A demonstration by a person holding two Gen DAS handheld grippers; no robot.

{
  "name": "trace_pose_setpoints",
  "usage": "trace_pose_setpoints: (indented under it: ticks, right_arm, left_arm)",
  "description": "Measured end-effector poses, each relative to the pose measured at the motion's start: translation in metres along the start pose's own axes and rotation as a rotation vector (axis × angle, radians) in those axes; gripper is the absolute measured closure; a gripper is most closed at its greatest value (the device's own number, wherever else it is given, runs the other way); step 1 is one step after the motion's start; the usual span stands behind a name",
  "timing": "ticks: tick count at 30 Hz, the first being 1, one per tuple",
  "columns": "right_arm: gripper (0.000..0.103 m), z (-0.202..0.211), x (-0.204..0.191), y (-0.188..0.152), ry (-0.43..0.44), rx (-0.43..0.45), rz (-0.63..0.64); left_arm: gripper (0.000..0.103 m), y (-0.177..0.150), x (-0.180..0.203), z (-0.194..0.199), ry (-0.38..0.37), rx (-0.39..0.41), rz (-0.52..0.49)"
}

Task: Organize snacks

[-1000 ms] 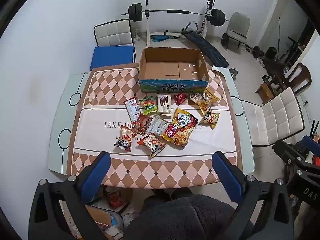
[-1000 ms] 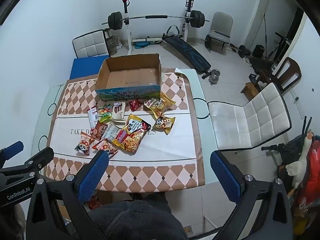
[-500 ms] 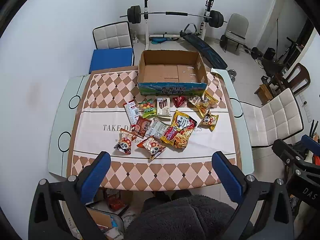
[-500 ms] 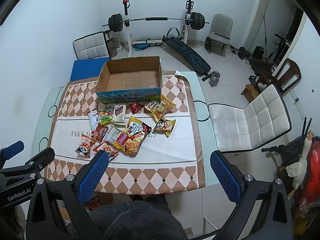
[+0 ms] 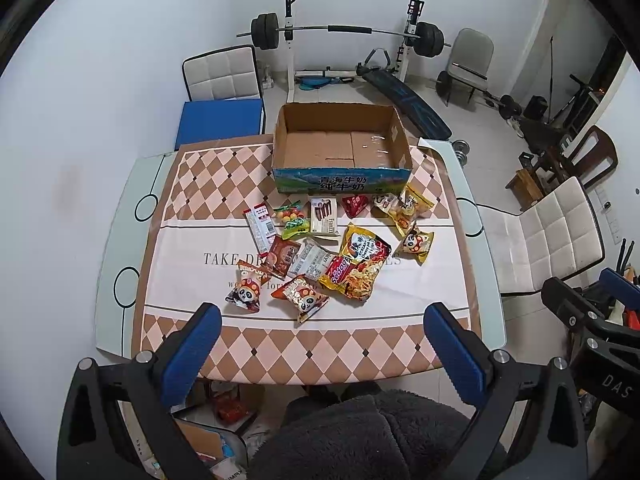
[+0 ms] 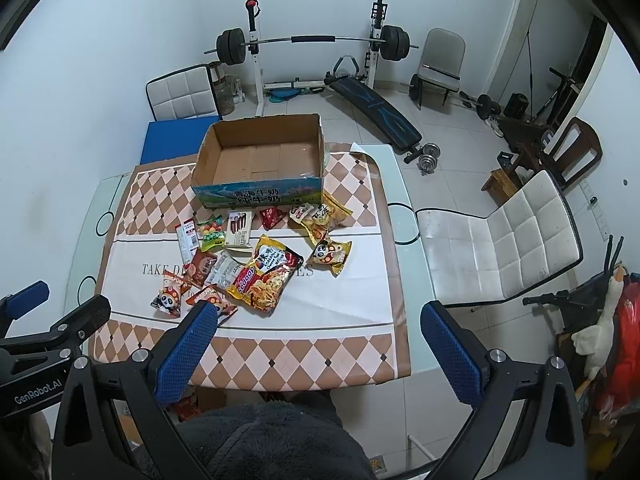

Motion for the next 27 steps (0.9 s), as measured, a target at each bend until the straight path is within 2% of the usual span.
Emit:
trace_pose_setpoints:
  ticks: [27]
  right_arm:
    - [0.0, 0.005, -0.001, 0.008, -0.003, 0.008, 0.0]
  left_arm:
    - [0.0, 0.014, -0.004, 0.008, -0.008, 0.015, 0.001]
Point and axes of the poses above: each gripper's, at about its wrist camera, not at the fingertips, and z roughly against the way its jaws point, x to its right, y to its top, the point moved 1 cm from there along -z, roughly the way its jaws point, and after that the axes turned 14 degrees about y, right-handed, at the moved point
